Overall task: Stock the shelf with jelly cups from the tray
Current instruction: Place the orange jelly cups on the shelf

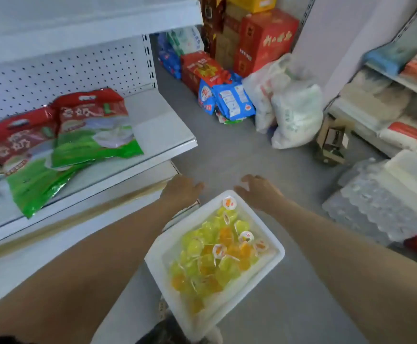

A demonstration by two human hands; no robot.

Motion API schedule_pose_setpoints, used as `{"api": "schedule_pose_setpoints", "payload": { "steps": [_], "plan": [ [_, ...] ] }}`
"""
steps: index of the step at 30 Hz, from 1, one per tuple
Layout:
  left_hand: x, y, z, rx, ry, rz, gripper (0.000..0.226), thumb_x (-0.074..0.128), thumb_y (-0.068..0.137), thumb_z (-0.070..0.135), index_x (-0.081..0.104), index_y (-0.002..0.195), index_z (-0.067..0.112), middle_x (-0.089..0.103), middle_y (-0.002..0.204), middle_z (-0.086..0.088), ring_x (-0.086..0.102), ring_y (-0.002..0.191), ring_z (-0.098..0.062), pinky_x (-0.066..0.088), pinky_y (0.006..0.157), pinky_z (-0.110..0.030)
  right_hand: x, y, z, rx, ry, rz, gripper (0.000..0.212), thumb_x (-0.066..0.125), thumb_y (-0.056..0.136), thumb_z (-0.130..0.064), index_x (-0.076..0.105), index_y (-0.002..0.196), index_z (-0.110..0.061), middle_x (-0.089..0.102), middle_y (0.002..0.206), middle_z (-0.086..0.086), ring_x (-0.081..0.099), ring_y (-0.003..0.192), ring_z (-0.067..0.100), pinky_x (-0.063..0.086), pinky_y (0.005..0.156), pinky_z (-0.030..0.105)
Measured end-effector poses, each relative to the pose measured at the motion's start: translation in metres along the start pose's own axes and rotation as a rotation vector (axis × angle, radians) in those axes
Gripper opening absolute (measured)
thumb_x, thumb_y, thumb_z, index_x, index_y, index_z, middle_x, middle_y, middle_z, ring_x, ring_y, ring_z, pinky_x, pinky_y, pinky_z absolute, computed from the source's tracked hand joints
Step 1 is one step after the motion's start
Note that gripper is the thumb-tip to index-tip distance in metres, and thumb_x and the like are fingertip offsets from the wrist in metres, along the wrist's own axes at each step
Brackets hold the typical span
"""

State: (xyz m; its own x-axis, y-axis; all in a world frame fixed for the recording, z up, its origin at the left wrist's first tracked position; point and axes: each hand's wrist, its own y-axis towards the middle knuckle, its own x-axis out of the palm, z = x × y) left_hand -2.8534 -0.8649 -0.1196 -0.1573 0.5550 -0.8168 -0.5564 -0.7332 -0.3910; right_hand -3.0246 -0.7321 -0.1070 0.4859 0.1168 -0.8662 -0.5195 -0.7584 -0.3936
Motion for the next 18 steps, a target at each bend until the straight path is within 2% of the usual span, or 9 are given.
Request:
{"api": "schedule_pose_setpoints", "payload": {
  "steps": [6,9,14,18],
  "plan": [
    [0.089,0.014,-0.042,-0.102,0.0,-0.222,0.06,0.045,0.096,0.055,0.05,0.132,0.007,0.053,0.133,-0.014,0.05,0.123,-0.031,0.041,0.1,-0.039,0.1,0.009,0.044,0.129,0.048,-0.205,0.054,0.047,0.097,-0.052,0.047,0.14,-0.019,0.05,0.138,0.012,0.047,0.13,0.029,0.039,0.106,0.041],
    [0.129,0.013,-0.063,-0.135,-0.006,-0.325,0.058,0.049,0.096,0.053,0.052,0.129,0.005,0.057,0.129,-0.013,0.052,0.12,-0.03,0.042,0.094,-0.036,0.141,0.009,0.059,0.181,0.033,-0.301,0.057,0.047,0.095,-0.057,0.047,0.139,-0.021,0.053,0.133,0.01,0.051,0.125,0.028,0.042,0.102,0.043],
    [0.183,0.005,-0.105,-0.216,-0.043,-0.482,0.051,0.056,0.091,0.053,0.058,0.118,0.009,0.063,0.119,-0.006,0.06,0.11,-0.028,0.048,0.089,-0.034,0.189,0.013,0.073,0.203,0.084,-0.378,0.062,0.064,0.087,-0.053,0.049,0.139,-0.022,0.05,0.139,0.01,0.049,0.128,0.028,0.042,0.102,0.04],
    [0.206,-0.001,-0.134,-0.222,0.004,-0.649,0.05,0.058,0.092,0.05,0.061,0.124,0.012,0.06,0.129,-0.005,0.057,0.117,-0.024,0.043,0.089,-0.028,0.211,0.021,0.08,0.196,0.126,-0.387,0.069,0.073,0.081,-0.048,0.048,0.141,-0.026,0.043,0.145,0.009,0.045,0.132,0.026,0.038,0.106,0.038]
  ]
}}
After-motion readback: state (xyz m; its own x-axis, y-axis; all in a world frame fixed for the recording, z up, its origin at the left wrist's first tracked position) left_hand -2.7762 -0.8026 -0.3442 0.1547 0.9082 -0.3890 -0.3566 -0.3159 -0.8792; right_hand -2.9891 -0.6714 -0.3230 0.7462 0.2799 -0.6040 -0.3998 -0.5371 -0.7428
